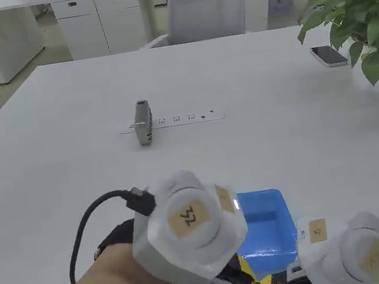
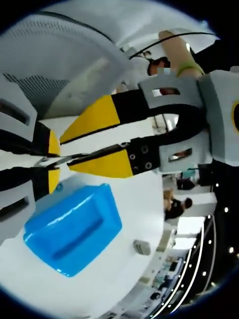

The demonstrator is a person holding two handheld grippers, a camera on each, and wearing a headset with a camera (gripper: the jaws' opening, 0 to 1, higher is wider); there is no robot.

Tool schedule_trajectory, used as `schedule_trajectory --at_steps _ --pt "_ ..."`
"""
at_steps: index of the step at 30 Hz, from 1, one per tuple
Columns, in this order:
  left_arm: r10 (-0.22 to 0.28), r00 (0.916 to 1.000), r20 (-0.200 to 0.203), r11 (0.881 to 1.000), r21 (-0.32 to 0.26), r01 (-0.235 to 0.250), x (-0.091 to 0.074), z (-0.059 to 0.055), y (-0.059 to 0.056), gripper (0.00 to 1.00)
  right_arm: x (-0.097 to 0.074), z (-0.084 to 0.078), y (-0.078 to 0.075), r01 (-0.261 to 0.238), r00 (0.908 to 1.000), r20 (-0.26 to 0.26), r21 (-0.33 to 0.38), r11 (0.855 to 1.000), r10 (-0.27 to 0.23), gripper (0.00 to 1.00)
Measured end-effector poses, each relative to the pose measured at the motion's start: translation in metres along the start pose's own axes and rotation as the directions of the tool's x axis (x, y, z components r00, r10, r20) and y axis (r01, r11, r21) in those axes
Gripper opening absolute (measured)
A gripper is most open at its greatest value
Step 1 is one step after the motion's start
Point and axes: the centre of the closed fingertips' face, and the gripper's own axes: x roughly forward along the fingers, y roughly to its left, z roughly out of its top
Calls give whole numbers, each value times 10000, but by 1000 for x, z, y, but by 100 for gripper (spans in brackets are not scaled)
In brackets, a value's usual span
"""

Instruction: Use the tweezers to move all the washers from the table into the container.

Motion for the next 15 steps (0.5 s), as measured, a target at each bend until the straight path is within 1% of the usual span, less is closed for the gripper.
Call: schedule_trajectory --at_steps 2,3,4,5,6,7,8,10,11,12,13,14,15 --pt "317 9969 715 9983 -517 -280 -5 1 4 20 0 -1 -2 11 10000 -15 191 9998 -11 3" --pt "469 9923 1148 9930 -1134 -339 -10 0 4 22 0 -1 -2 20 10000 7 248 9997 -20 3" --pt "608 9877 1443 9885 -1463 -395 -14 -1 4 24 0 -1 -1 2 10000 40 293 9996 -3 3" --pt "926 9775 1896 9809 -1859 -569 -20 -2 6 25 1 0 -3 64 9999 130 466 9989 -70 3" --pt "1169 9692 2169 9739 -2162 -691 -24 -4 6 27 1 0 -4 109 9997 211 621 9980 -123 2" --pt "1528 9527 2625 9630 -2561 -839 -30 -5 6 30 1 1 -5 126 9993 353 867 9962 -157 2" --pt "1787 9390 2938 9537 -2865 -918 -35 -6 6 35 1 2 -7 184 9987 446 1055 9943 -232 2" --pt "2347 9079 3473 9305 -3504 -1065 -42 -7 6 44 1 1 -9 231 9975 624 1464 9890 -325 2" --pt "2730 8842 3791 9144 -3878 -1161 -48 -9 6 50 0 1 -12 256 9965 737 1719 9848 -388 2" --pt "2984 8682 3965 9024 -4136 -1213 -51 -10 6 53 0 0 -14 297 9957 802 1867 9820 -454 2" --pt "3370 8435 4183 8861 -4437 -1340 -55 -12 6 56 0 0 -16 274 9947 909 2242 9742 -489 2" --pt "3635 8267 4294 8751 -4618 -1449 -58 -13 6 60 -1 0 -17 270 9940 961 2398 9705 -514 2" --pt "4006 8044 4386 8582 -4873 -1617 -61 -16 7 64 -3 0 -17 298 9929 1030 2632 9643 -588 2"
